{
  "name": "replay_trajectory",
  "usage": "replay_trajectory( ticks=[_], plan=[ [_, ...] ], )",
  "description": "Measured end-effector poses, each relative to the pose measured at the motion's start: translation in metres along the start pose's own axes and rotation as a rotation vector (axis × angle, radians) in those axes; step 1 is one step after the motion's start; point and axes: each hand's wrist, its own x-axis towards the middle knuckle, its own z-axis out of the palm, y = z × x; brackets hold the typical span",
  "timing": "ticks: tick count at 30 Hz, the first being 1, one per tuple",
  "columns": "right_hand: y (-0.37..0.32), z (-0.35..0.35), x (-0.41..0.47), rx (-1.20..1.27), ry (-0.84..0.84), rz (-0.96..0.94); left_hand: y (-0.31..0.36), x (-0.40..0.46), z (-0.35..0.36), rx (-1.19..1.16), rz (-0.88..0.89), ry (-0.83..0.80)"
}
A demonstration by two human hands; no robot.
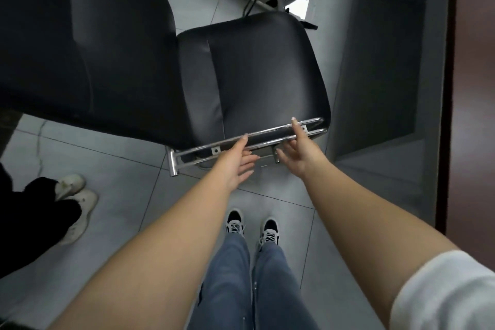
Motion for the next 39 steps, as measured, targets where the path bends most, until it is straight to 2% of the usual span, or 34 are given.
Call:
replay_trajectory(
  ticks=[3,9,11,20,27,35,39],
  plan=[
    [0.0,-0.003,0.005,0.158,-0.048,0.014,-0.004,-0.003,0.011,-0.162,-0.019,-0.032],
    [0.0,-0.001,-0.002,0.185,-0.101,0.049,-0.003,-0.007,0.027,-0.699,0.014,-0.029],
    [0.003,-0.002,-0.004,0.199,-0.096,0.054,-0.007,-0.007,0.029,-0.765,0.031,-0.015],
    [0.031,-0.02,-0.034,0.23,-0.063,0.12,-0.037,-0.018,0.014,-0.76,0.031,0.061],
    [0.07,-0.031,-0.051,0.162,0.015,0.189,-0.063,-0.036,-0.006,-0.684,0.029,0.132],
    [0.099,-0.032,-0.068,0.228,0.075,0.124,-0.082,-0.041,-0.029,-0.59,0.042,0.05],
    [0.105,-0.025,-0.077,0.227,0.101,0.075,-0.086,-0.047,-0.041,-0.453,0.06,0.004]
  ],
)
